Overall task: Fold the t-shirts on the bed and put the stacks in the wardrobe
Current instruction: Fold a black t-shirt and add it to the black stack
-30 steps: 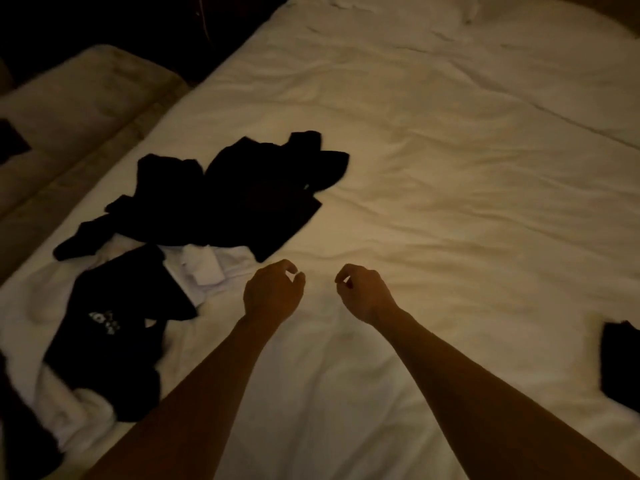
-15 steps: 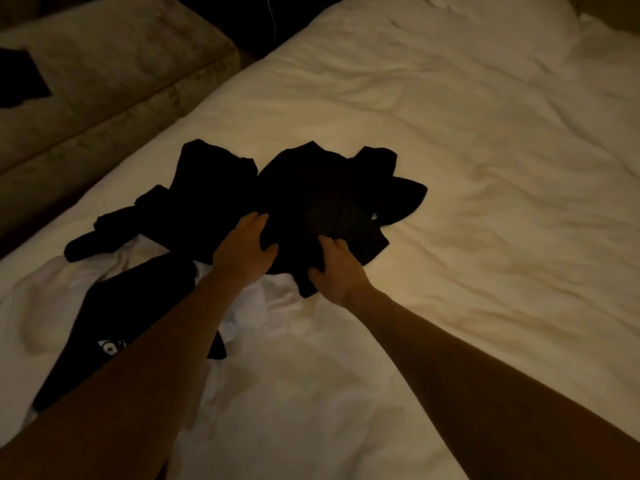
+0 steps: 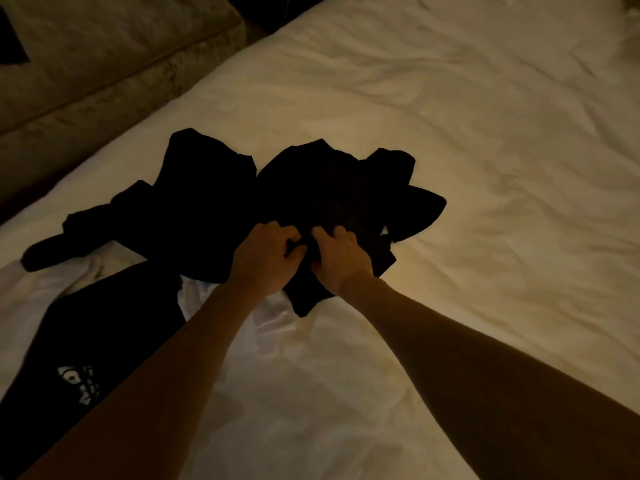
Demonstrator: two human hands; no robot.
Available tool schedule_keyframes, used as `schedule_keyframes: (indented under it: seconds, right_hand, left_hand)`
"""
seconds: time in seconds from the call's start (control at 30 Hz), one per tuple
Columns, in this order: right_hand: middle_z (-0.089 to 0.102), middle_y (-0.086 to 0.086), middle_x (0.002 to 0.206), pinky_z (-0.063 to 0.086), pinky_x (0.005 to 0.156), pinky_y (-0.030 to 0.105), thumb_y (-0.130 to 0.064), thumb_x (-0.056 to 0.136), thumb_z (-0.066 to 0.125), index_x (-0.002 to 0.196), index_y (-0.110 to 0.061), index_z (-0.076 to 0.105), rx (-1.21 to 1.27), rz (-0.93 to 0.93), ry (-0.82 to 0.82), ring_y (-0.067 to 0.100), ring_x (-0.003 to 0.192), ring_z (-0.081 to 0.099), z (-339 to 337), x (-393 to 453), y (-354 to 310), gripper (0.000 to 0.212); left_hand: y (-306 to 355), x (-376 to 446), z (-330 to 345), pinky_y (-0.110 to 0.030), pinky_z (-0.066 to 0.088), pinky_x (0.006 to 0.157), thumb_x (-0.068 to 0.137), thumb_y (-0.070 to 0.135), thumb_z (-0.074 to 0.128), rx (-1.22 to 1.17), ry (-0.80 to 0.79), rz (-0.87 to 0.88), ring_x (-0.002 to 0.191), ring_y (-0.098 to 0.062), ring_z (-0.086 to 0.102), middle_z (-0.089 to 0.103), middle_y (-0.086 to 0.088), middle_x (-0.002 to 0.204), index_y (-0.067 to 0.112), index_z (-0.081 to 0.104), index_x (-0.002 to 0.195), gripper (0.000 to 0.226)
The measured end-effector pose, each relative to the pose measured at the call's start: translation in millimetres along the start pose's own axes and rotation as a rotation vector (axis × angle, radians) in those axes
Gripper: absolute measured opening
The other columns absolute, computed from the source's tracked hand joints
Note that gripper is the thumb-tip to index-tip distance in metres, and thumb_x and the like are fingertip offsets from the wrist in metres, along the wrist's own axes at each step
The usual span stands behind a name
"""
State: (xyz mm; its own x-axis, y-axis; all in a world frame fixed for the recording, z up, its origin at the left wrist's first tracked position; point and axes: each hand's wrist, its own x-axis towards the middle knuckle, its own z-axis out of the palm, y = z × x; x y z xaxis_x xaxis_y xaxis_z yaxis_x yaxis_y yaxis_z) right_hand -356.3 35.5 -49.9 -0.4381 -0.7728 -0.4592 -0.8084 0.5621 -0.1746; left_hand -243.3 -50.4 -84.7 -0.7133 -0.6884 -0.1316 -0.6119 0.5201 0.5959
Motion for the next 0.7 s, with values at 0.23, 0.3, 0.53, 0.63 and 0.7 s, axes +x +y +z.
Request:
schedule_keyframes:
  seconds: [0.23,0.3,0.53,0.63,0.7]
  right_hand:
    - [0.046,0.01,0.119,0.045,0.087,0.04,-0.033,0.09,0.06,0.114,-0.016,0.067,-0.039,-0.137,0.314,0.031,0.113,0.041,-49.7,-12.1,2.9,0.03]
    - [0.052,0.01,0.114,0.044,0.085,0.044,-0.032,0.086,0.062,0.104,-0.011,0.07,-0.003,-0.176,0.344,0.031,0.106,0.045,-69.1,-21.4,16.5,0.029]
    - [0.053,0.002,0.065,0.039,0.059,0.028,-0.021,0.093,0.063,0.074,-0.005,0.055,0.728,-0.107,0.388,0.011,0.059,0.051,-168.9,-68.5,32.8,0.027]
    - [0.052,-0.002,0.064,0.042,0.062,0.028,-0.028,0.095,0.063,0.072,-0.01,0.055,0.746,-0.141,0.452,0.01,0.061,0.053,-200.0,-101.8,40.9,0.031]
    - [0.057,0.003,0.07,0.045,0.068,0.033,-0.028,0.096,0.062,0.08,-0.005,0.06,0.836,-0.115,0.475,0.014,0.068,0.057,-216.0,-129.3,51.3,0.028]
  left_hand:
    - [10.0,-2.7,-26.0,-0.023,0.042,0.074,0.084,0.054,0.061,-0.343,0.015,0.0,0.086,-0.012,0.053,0.054,0.004,0.093,0.021,0.052,0.094,0.035]
    - [20.2,-3.2,-33.6,-0.02,0.045,0.077,0.086,0.041,0.072,-0.362,-0.115,0.015,0.09,-0.007,0.056,0.057,0.009,0.097,0.02,0.054,0.111,0.037]
    - [75.2,3.1,-53.0,-0.044,0.041,0.109,0.081,0.056,0.069,-0.319,-0.063,0.109,0.133,-0.029,0.045,0.047,-0.01,0.144,0.019,0.03,0.152,0.09]
    - [129.6,-3.8,-62.0,-0.028,0.043,0.103,0.081,0.068,0.063,-0.505,-0.054,0.156,0.127,-0.009,0.05,0.051,0.004,0.141,0.029,0.025,0.155,0.091]
    - [171.7,-16.5,-68.0,-0.022,0.049,0.095,0.086,0.059,0.058,-0.673,-0.14,0.13,0.108,0.003,0.059,0.061,0.016,0.121,0.038,0.041,0.144,0.064]
